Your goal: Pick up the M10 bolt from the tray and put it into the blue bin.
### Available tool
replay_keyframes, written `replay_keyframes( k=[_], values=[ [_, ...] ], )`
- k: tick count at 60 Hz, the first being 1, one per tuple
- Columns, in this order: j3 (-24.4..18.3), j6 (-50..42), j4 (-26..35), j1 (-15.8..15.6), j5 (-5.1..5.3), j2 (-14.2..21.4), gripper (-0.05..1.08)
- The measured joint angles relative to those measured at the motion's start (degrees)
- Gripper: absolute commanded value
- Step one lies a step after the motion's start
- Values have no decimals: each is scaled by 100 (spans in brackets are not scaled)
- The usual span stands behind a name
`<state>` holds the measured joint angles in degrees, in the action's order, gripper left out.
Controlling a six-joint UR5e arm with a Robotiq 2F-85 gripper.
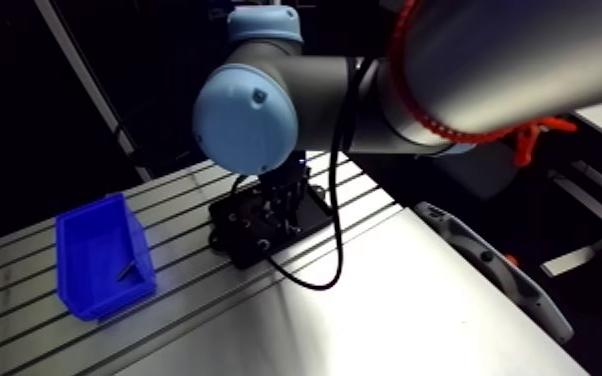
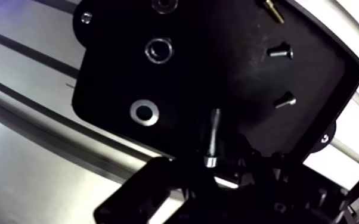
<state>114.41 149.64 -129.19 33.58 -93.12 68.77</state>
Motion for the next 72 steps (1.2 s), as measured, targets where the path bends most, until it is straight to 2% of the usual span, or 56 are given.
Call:
replay_keyframes(
  k=[46,56,72],
  values=[
    [50,-6,-41,0,0,0,76],
    [50,-8,-41,0,0,0,88],
    [36,-10,-41,0,10,10,95]
  ],
)
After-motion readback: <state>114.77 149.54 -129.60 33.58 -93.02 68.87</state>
